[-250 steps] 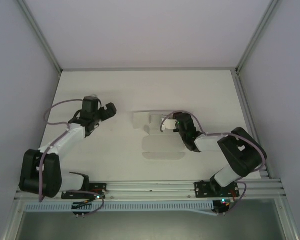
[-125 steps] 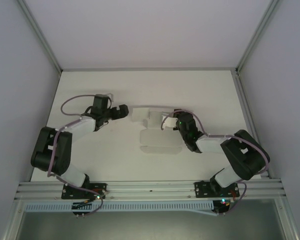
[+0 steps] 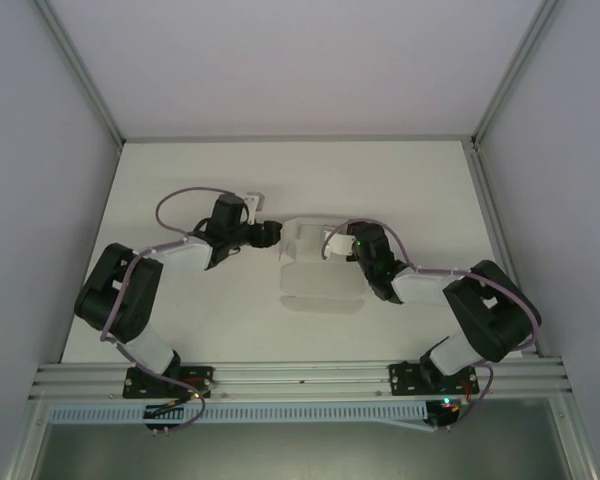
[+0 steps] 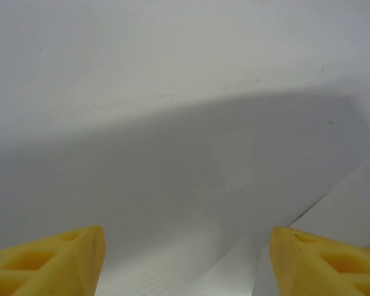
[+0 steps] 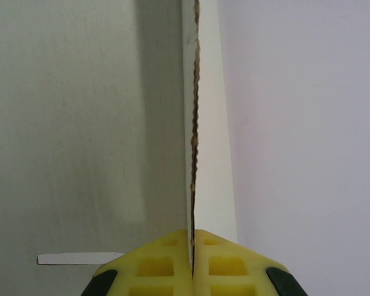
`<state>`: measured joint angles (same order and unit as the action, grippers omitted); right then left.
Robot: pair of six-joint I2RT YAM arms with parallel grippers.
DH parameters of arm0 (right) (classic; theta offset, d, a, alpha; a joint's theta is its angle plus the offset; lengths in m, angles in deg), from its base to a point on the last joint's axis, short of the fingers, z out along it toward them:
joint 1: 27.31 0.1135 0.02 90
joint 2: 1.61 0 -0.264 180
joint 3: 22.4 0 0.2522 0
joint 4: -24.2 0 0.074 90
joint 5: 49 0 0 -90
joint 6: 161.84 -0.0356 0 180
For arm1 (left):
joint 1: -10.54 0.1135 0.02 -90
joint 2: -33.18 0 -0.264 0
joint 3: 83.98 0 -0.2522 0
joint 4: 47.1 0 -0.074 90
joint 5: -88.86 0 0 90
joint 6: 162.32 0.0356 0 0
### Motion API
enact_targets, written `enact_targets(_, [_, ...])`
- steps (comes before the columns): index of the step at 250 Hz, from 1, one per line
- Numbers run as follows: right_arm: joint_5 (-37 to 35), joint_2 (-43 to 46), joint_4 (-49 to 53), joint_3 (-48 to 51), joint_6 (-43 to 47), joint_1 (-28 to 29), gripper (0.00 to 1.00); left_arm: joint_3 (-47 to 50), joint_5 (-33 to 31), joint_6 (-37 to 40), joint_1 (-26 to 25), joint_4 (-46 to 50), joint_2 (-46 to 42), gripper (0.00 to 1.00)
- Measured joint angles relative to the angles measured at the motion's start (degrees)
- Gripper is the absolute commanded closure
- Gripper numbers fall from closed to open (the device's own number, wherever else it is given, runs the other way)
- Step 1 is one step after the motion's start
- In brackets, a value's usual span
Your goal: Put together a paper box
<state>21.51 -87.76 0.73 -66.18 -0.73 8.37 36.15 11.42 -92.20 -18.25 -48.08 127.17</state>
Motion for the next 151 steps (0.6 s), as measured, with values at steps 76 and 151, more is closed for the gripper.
enact_targets(76, [-0.02, 0.28, 2.89, -1.07, -1.31, 0.00, 1.00, 2.32, 1.64, 3.48, -3.87, -3.72, -1.81, 0.36])
enact_targets(151, [-0.02, 0.72, 4.11, -1.07, -1.97, 0.00, 1.00, 4.28, 3.50, 5.97, -6.54, -7.91, -2.38, 0.36])
